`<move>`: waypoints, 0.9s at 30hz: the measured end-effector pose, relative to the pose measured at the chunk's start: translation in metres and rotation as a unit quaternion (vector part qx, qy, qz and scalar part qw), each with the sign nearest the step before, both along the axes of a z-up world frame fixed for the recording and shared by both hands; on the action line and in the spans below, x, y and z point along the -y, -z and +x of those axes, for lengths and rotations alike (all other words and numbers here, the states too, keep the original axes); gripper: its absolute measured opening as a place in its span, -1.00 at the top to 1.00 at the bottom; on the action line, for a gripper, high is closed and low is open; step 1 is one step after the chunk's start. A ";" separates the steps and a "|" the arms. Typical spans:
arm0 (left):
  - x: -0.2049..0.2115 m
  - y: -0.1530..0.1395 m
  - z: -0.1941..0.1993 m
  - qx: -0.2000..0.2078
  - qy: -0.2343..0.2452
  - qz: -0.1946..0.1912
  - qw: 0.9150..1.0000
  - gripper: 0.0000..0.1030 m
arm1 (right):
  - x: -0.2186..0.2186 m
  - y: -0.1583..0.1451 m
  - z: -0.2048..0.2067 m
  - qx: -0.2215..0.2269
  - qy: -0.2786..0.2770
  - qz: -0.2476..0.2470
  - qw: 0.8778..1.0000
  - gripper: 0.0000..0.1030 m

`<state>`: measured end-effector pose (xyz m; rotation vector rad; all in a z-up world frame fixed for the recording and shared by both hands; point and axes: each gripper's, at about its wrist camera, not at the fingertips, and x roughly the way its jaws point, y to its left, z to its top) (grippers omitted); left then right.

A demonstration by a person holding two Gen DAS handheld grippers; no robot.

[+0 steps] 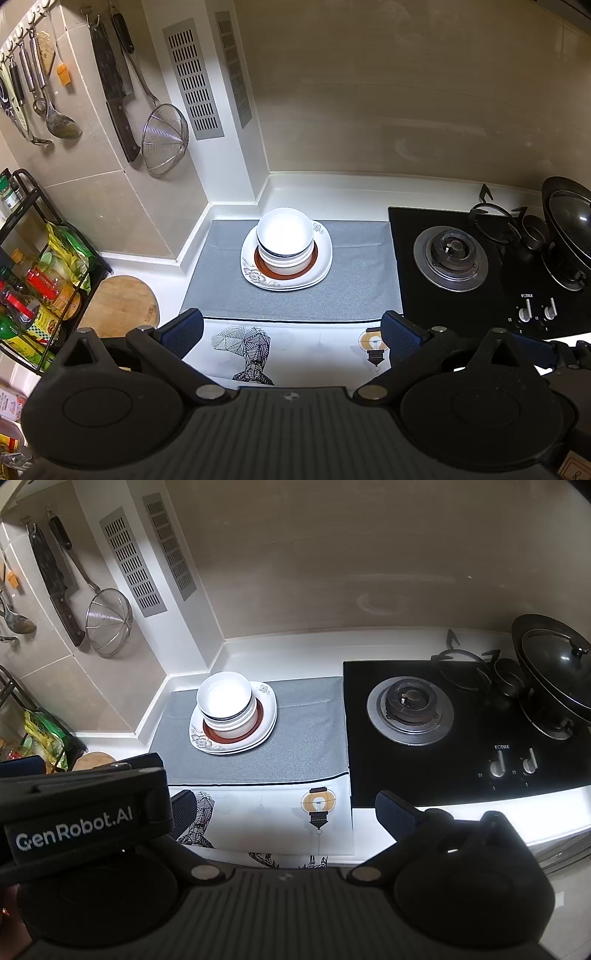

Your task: Organize plates and bowls

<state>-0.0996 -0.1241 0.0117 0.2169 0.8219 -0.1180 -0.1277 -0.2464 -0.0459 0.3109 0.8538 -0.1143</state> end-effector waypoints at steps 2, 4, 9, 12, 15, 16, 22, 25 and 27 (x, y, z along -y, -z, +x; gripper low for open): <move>0.001 0.000 0.001 -0.001 0.003 0.000 1.000 -0.98 | 0.000 0.000 -0.001 0.000 0.000 -0.001 1.000 -0.99; 0.001 0.000 0.000 -0.001 0.005 0.000 1.000 -0.98 | 0.002 0.000 -0.001 0.001 0.000 -0.002 1.000 -0.99; 0.005 0.000 -0.001 -0.001 0.009 0.000 1.000 -0.99 | 0.005 0.000 -0.003 0.002 0.002 -0.002 1.000 -0.99; 0.007 0.000 -0.001 -0.002 0.010 0.000 1.000 -0.99 | 0.007 -0.001 -0.005 0.002 0.003 -0.002 1.000 -0.99; 0.007 0.000 -0.002 -0.001 0.010 0.000 1.000 -0.99 | 0.008 -0.001 -0.005 0.002 0.003 -0.002 1.000 -0.99; 0.007 0.000 -0.002 -0.001 0.010 -0.001 1.000 -0.99 | 0.008 -0.001 -0.005 0.002 0.003 -0.002 1.000 -0.99; 0.007 -0.001 0.000 -0.002 0.014 -0.002 1.000 -0.99 | 0.010 -0.001 -0.005 0.002 0.006 -0.003 1.000 -0.99; 0.008 0.000 0.001 -0.003 0.018 -0.003 1.000 -0.99 | 0.010 -0.001 -0.005 0.001 0.010 -0.003 1.000 -0.99; 0.008 0.001 0.003 -0.005 0.021 -0.004 1.000 -0.99 | 0.009 -0.001 -0.004 -0.001 0.013 -0.004 1.000 -0.99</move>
